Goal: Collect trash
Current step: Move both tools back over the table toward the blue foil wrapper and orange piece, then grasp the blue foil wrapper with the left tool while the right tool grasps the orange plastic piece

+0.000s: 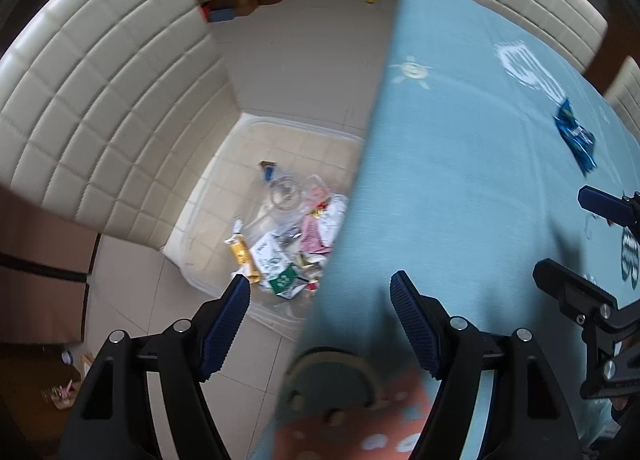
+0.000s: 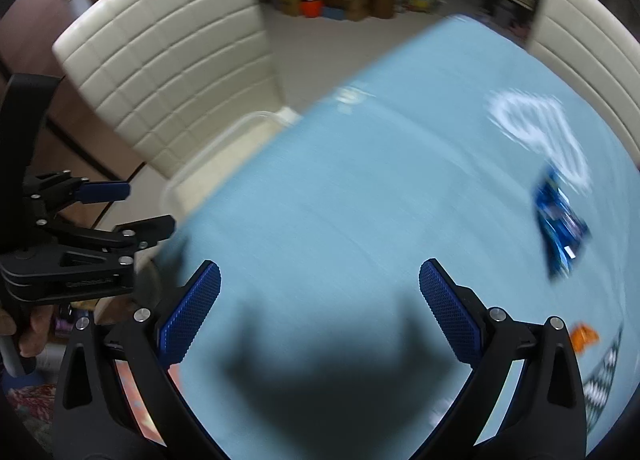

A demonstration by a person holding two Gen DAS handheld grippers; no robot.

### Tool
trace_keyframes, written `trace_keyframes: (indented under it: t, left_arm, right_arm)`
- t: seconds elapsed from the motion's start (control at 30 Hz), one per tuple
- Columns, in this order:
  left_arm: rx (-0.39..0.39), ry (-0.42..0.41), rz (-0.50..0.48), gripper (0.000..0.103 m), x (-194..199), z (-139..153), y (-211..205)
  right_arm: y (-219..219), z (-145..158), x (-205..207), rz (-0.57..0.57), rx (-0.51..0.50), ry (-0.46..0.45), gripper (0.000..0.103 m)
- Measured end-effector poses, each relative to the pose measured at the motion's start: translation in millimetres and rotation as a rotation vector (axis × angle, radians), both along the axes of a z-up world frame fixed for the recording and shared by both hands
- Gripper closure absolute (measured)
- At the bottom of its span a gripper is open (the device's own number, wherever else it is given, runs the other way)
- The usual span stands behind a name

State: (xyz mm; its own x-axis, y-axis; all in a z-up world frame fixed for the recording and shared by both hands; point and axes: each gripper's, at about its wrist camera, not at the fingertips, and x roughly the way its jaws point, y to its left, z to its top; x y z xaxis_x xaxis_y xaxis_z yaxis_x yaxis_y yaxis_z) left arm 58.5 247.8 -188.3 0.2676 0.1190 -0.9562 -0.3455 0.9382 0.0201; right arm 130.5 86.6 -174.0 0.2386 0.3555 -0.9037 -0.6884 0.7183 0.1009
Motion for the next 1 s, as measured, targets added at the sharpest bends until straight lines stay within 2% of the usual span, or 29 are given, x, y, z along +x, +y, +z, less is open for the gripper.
trace_keyframes:
  t: [0.3,0.47,0.63,0.77,0.87,1.0]
  left_arm:
    - [-0.021,-0.008,-0.18,0.032,47.9,3.7,-86.6]
    - [-0.036,-0.006,-0.264,0.032,75.3,2.8,-132.9]
    - [-0.033,-0.007,-0.332,0.032,105.0,3.3,-169.3]
    - [-0.028,-0.008,-0.36,0.032,128.4,3.0,-186.4]
    - [-0.026,-0.001,-0.377,0.031,146.3,0.8,-195.2]
    - [-0.035,0.009,-0.396,0.031,167.7,-4.0,-204.9]
  right_arm:
    - [-123.9,1.1,30.7,-0.279,-0.025,-0.011,0.005]
    - [-172.4,-5.9,46.2,-0.379,-0.045,0.001,0.017]
    - [-190.3,-14.2,64.0,-0.416,-0.037,0.022,0.029]
    - [-193.5,-22.2,77.3,-0.407,-0.034,0.032,0.035]
    - [-195.6,-29.6,86.8,-0.4,-0.028,0.051,0.043]
    - [-198.4,-33.8,96.9,-0.38,0.007,0.058,0.066]
